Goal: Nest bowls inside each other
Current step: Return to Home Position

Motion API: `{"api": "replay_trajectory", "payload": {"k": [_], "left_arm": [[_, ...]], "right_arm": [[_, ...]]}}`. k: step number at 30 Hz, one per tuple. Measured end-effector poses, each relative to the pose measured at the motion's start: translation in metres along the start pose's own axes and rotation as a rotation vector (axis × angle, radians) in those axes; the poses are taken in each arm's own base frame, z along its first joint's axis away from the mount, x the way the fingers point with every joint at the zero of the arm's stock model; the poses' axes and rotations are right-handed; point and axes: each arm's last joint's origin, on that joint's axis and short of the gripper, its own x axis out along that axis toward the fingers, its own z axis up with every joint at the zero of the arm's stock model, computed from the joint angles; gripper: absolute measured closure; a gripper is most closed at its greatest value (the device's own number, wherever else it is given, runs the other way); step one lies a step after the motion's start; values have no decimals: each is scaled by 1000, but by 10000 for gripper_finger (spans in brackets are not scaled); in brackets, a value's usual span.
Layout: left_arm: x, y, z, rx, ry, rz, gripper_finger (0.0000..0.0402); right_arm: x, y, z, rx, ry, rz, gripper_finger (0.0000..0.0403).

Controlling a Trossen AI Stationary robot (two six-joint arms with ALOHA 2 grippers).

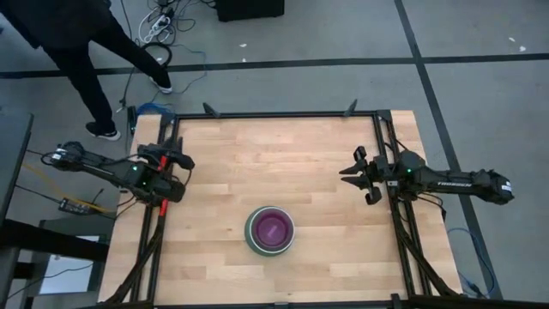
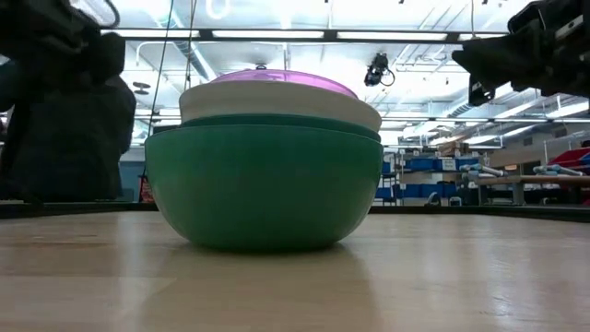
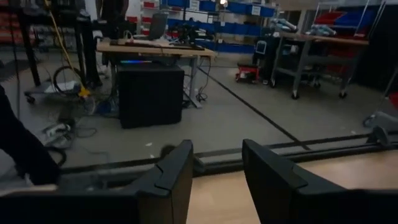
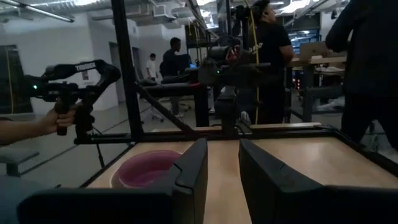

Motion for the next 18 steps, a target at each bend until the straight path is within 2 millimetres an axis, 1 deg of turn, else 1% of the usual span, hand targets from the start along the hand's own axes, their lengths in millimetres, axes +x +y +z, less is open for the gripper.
{"api": "replay_trajectory", "payload": {"k": [3,5,7,8,9,11,13,14,16,17,18], "left_arm": [[1,-2,-19,-46,5,-8,254],[0,-3,-26,-76,9,-20,254],[-1,-6,-23,-103,13,-41,254],[-3,-8,-18,-102,13,-56,254],[-5,-12,-8,-92,3,-72,254],[-10,-19,21,-44,-36,-101,254],[-15,-23,62,23,-41,-128,254],[-16,-22,83,47,-47,-130,254],[-17,-10,121,44,-50,-131,254],[-16,-1,134,34,-51,-129,254],[-15,9,143,28,-50,-130,254]], "right_arm": [[0,0,1,4,-14,2,319],[0,0,2,1,-23,3,319],[0,0,2,3,-24,2,320],[0,0,2,4,-24,2,320],[0,0,2,7,-24,2,320],[0,0,2,21,-24,2,320],[0,0,2,35,-23,2,319],[0,0,2,40,-23,2,319],[0,0,3,39,-32,3,320],[0,1,5,34,-47,4,320],[0,1,7,27,-69,5,320]]}}
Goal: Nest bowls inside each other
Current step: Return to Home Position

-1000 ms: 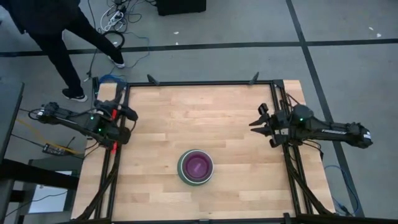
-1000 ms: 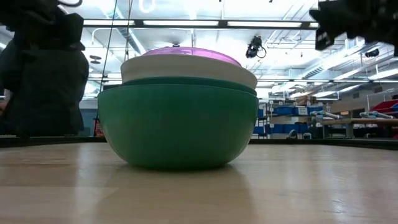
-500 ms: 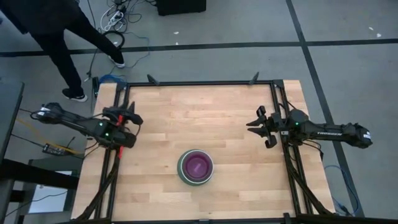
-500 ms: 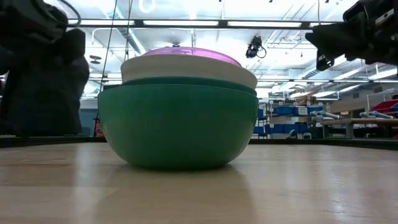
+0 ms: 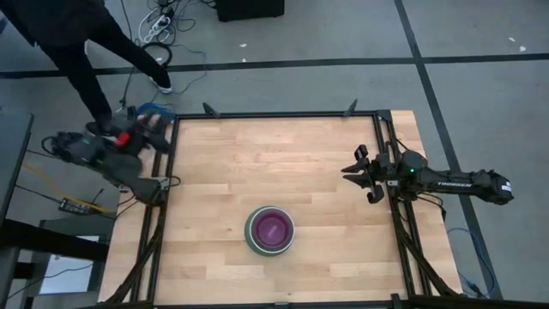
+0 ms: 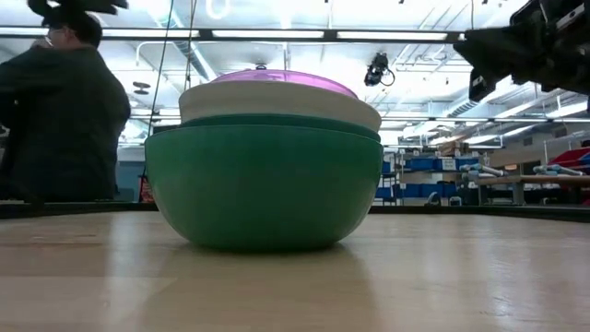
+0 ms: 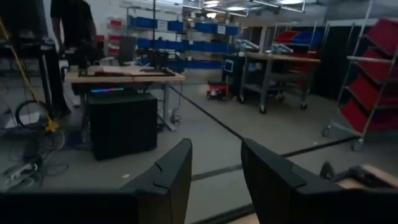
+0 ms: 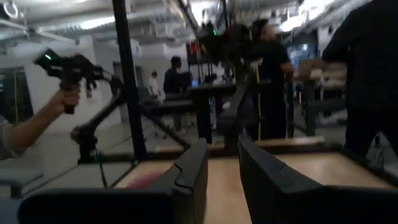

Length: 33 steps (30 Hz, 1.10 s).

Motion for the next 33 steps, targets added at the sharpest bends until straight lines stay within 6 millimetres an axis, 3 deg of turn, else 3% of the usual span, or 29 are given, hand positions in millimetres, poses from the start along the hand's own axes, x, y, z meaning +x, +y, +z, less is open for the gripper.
{"api": "replay_trajectory", "payload": {"k": [6,12,16,21,33], "left_arm": [[0,55,15,-140,1,8,254],[-3,79,15,-183,-12,77,254],[-9,96,12,-228,-34,158,254],[-17,104,8,-197,-26,237,254],[-36,108,-20,-229,57,391,254]], "right_arm": [[1,1,34,-13,-128,-3,319],[-10,7,81,-99,-225,1,319],[-23,13,101,-115,-208,-54,320],[-36,22,107,-124,-204,-49,319],[-35,21,104,-100,-171,-27,319]]}}
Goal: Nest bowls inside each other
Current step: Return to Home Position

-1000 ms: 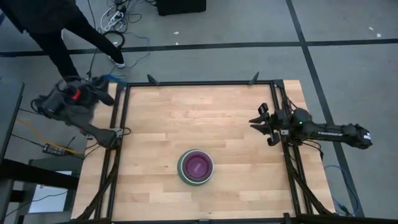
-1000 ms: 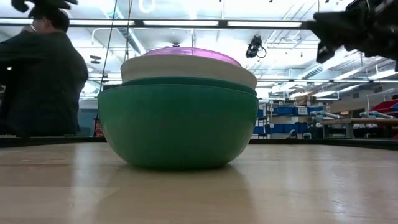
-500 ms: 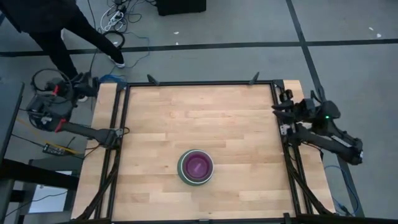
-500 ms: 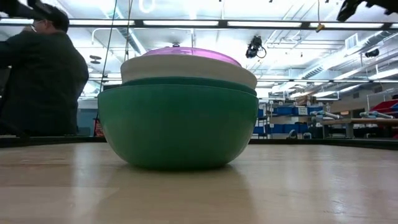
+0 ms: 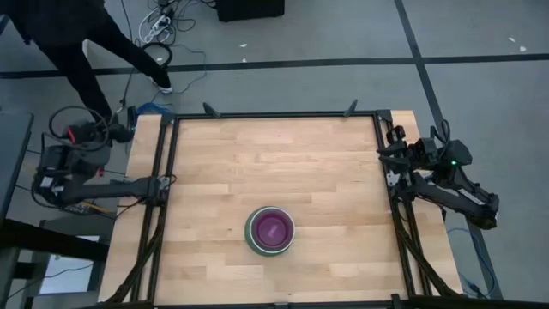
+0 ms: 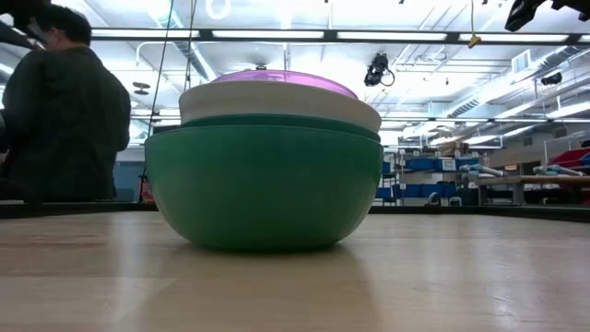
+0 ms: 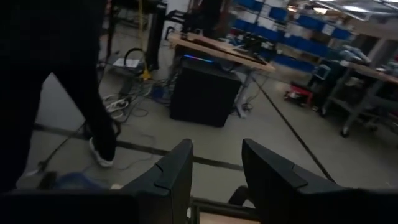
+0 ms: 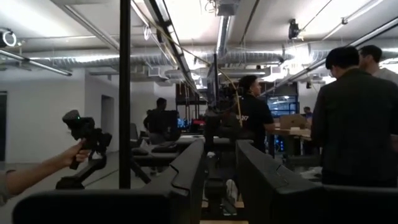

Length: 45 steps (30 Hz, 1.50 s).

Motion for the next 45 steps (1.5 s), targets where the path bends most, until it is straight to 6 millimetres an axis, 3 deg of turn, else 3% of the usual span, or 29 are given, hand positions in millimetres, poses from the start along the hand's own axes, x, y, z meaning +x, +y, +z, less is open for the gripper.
{"api": "replay_trajectory", "payload": {"k": [8,19,25,30,39,41,45], "left_arm": [[-2,11,-20,-49,7,-11,254],[4,-8,-33,26,7,-94,254],[5,-16,-34,70,17,-151,254],[6,-29,-37,141,29,-269,254],[9,-36,-45,149,29,-292,254],[11,-42,-53,107,33,-302,254],[22,-59,-89,125,66,-326,254]], "right_arm": [[0,0,0,33,1,-1,319],[0,-1,-7,70,64,10,320],[0,-9,-44,111,163,20,319],[-2,-16,-76,125,141,25,320],[-5,-18,-93,135,101,61,320],[-5,-18,-93,135,101,61,320],[-5,-18,-92,138,94,62,319]]}}
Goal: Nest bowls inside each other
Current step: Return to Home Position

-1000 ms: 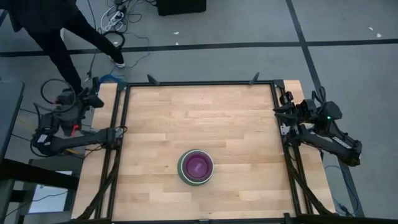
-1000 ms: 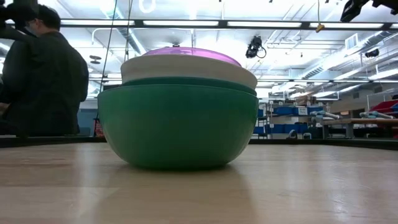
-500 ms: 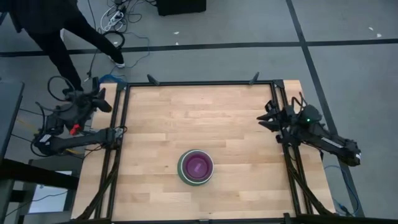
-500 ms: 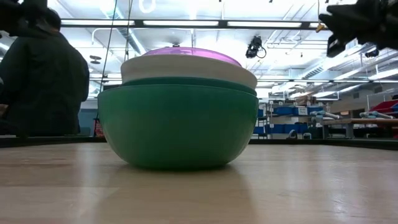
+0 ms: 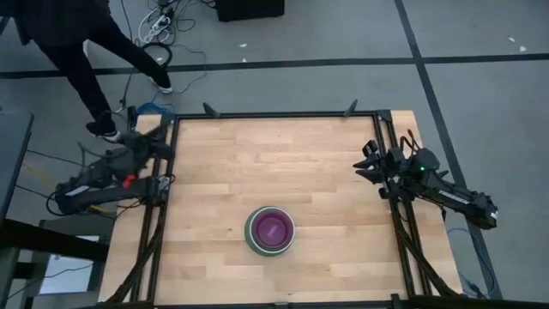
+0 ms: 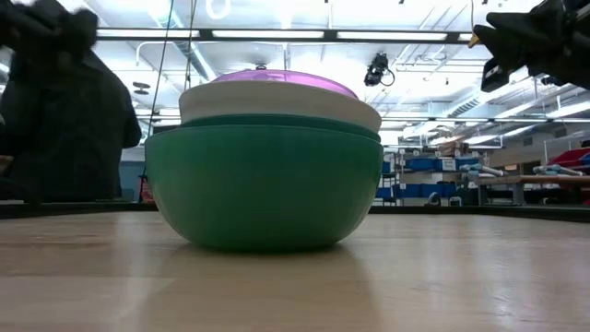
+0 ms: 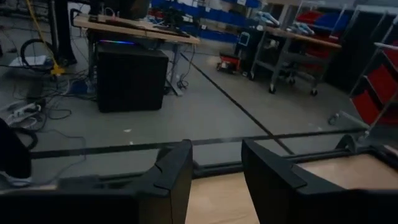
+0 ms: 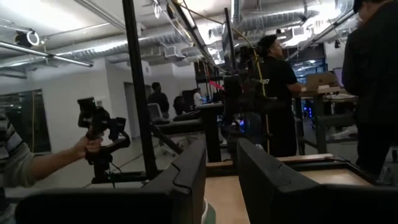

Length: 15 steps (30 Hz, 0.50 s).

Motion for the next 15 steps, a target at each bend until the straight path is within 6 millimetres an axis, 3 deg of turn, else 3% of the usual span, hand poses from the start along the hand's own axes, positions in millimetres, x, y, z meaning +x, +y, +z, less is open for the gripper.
{"api": "replay_trajectory", "payload": {"k": [5,15], "left_arm": [[12,-12,-19,-77,-46,-26,254],[28,-24,-69,-31,-24,-60,254]], "right_arm": [[0,0,0,29,8,16,320],[0,0,-1,36,18,18,319]]}}
